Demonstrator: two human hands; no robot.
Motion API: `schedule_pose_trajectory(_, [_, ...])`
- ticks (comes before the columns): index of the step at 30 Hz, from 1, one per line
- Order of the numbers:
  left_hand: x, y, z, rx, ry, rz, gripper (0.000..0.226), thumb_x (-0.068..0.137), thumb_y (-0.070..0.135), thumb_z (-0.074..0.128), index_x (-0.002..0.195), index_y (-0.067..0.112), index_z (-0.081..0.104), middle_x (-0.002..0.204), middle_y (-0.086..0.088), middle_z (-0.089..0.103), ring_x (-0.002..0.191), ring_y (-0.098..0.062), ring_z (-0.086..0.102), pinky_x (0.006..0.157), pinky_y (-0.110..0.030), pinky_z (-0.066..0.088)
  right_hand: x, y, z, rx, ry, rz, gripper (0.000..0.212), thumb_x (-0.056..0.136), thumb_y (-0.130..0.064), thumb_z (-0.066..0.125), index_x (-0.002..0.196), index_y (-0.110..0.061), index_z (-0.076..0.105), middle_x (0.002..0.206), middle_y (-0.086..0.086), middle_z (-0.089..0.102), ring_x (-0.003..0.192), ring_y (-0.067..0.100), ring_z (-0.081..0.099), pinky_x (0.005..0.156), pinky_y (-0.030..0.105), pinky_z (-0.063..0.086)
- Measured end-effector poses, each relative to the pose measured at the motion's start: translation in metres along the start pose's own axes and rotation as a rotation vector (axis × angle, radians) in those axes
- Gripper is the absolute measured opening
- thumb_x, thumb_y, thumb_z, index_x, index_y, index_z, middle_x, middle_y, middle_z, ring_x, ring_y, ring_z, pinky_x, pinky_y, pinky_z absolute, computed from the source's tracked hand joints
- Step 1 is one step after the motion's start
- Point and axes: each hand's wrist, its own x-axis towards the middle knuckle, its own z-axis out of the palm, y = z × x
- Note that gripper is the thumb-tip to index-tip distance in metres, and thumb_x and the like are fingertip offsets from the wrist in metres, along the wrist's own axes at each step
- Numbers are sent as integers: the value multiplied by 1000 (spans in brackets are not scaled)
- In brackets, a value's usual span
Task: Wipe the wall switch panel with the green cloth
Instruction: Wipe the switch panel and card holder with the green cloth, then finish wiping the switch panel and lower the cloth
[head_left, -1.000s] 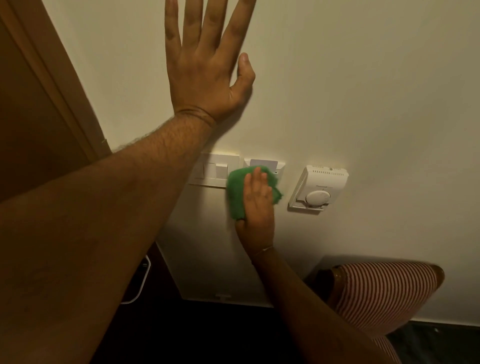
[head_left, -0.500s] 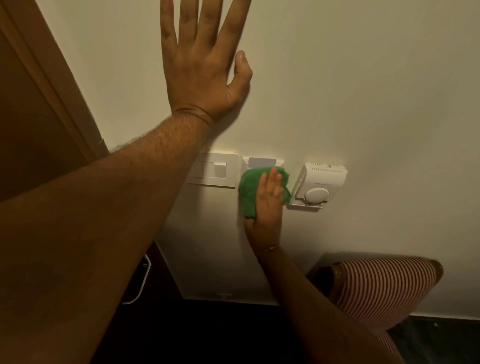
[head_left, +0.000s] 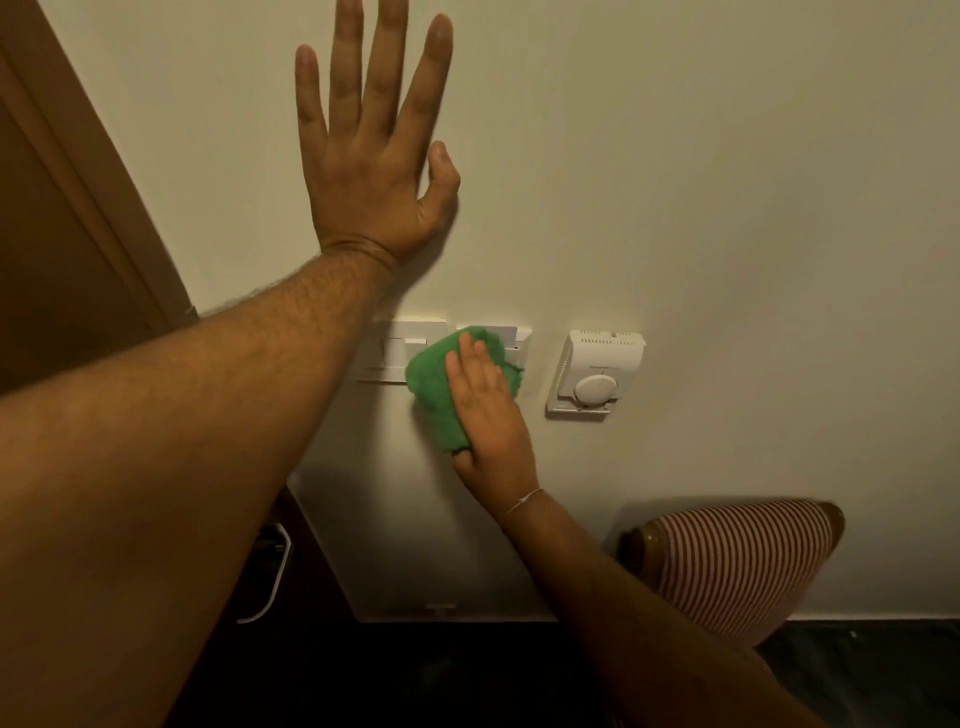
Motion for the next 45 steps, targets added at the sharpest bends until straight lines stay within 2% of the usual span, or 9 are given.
schedule_pose_trajectory(2, [1,1,-8,-24,-41,11,79,99,35,57,171,19,30,174,-21,31,161,-46,25,130,-69,18,18,0,-32,-42,91,-35,96,84,7,67,166,-5,18,175,8,5,163,32,10,131,47,12])
schedule_pose_trajectory(7, [2,6,-32,-74,-171,8,82,103,35,53,174,24,14,180,-15,13,166,-38,10,133,-63,8,85,8,-128,-179,299,-125,59,109,-16,43,163,-1,24,174,12,11,163,28,4,131,44,9])
schedule_pose_trajectory(11, [5,7,-48,-69,-264,2,79,108,38,46,175,26,7,182,-9,5,168,-32,4,134,-60,6,128,12,-187,-296,371,-169,68,96,5,57,159,5,32,168,26,26,162,26,6,131,48,15])
schedule_pose_trajectory(20, [-11,62,-86,-109,-290,-94,77,107,41,36,175,25,4,182,-6,2,168,-28,4,134,-57,9,111,24,-236,-384,355,-158,79,86,18,58,159,4,34,168,23,28,161,30,15,129,52,21])
schedule_pose_trajectory(23, [-59,113,-95,-186,-368,-100,76,110,40,40,175,25,4,183,-4,0,168,-25,2,134,-55,6,77,40,-242,-408,274,-111,81,86,16,60,161,2,32,169,22,27,161,33,18,130,52,21])
schedule_pose_trajectory(29, [-201,192,-108,-282,-740,-50,77,107,48,30,175,27,1,182,-1,-10,168,-23,-6,135,-53,3,-57,92,-244,-406,-12,77,91,82,11,63,164,-4,27,174,15,18,162,30,14,127,55,24])
schedule_pose_trajectory(34, [-320,231,-128,-318,-992,-54,76,106,46,32,175,26,6,182,-2,-5,168,-24,-3,135,-57,8,-208,129,-228,-354,-318,279,101,74,1,64,166,-9,24,176,6,9,163,25,7,132,46,13])
schedule_pose_trajectory(41, [-457,275,-157,-328,-1239,-23,74,107,47,30,175,23,15,183,-3,3,168,-25,2,134,-49,0,-416,144,-176,-230,-518,473,76,87,-3,76,156,-4,45,167,14,33,156,36,31,125,55,31])
schedule_pose_trajectory(45, [-513,298,-161,-308,-1369,-2,73,108,50,26,175,22,15,182,-3,4,168,-26,3,134,-54,9,-508,156,-141,-211,-789,616,79,99,-12,65,165,-18,21,174,3,10,162,27,10,129,55,19])
